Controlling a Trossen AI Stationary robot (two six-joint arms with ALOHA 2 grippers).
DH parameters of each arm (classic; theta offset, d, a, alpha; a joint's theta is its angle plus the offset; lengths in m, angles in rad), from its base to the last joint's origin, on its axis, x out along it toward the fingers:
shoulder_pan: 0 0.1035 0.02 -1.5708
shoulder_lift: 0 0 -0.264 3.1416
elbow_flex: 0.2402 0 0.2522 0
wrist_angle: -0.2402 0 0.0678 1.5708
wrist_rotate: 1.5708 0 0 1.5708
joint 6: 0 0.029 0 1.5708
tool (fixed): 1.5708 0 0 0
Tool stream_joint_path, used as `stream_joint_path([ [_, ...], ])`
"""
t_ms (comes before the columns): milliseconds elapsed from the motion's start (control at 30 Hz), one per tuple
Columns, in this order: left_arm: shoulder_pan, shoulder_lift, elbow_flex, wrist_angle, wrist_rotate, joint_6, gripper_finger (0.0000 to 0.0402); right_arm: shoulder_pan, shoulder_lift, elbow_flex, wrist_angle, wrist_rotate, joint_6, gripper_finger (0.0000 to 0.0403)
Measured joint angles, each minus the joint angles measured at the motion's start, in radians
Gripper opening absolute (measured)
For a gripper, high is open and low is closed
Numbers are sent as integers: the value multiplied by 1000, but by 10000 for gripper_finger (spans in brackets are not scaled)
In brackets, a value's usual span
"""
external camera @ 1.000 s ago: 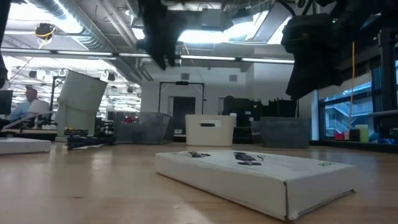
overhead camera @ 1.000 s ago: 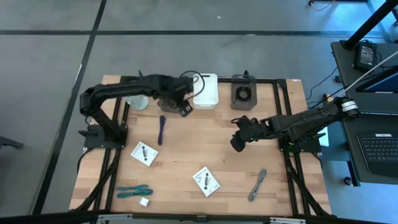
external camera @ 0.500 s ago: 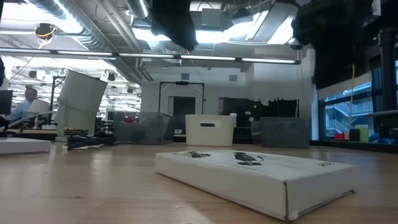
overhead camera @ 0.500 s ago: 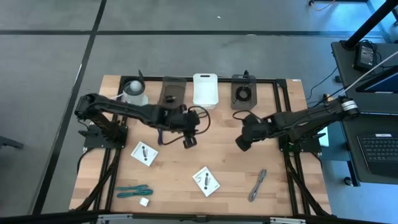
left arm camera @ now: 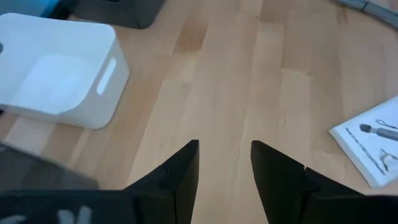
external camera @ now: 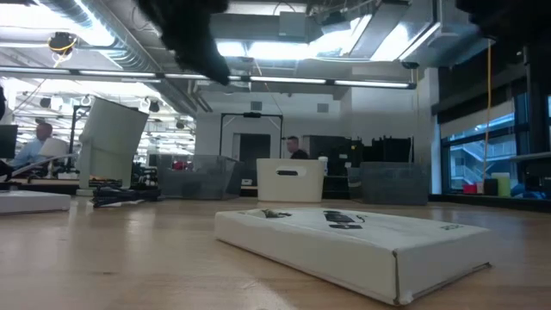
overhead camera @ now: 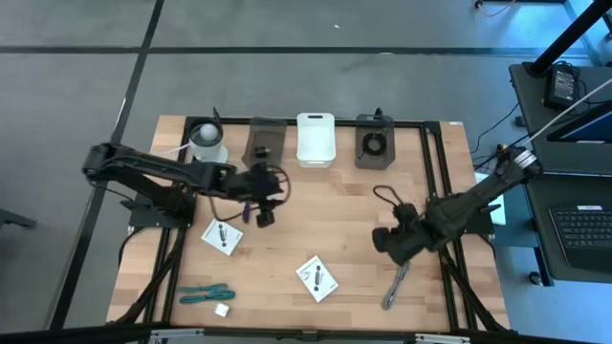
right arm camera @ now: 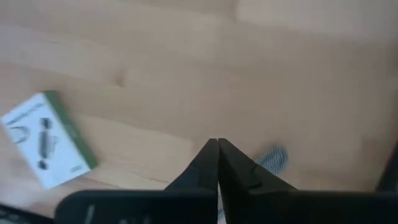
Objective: Pick and place items into bin
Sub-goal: Put the gray charger cable into the right black bin
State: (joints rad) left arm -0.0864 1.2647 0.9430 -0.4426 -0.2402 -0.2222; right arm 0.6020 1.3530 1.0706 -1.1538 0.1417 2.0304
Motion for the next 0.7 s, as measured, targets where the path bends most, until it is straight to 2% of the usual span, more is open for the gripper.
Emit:
stream_joint_path([
  [167,4,-152,-109,26,4,1,141,78,87,0,0,-113,150,39],
  [367,4,-254,-148,28,6,1,141,144,187,-1,36,-267,266,109],
  [533,4,-283,-148,28,6,1,141,174,296,-1,92,-323,274,173],
  [700,4,-287,-148,28,-9,1,141,187,398,-2,228,-327,296,213],
])
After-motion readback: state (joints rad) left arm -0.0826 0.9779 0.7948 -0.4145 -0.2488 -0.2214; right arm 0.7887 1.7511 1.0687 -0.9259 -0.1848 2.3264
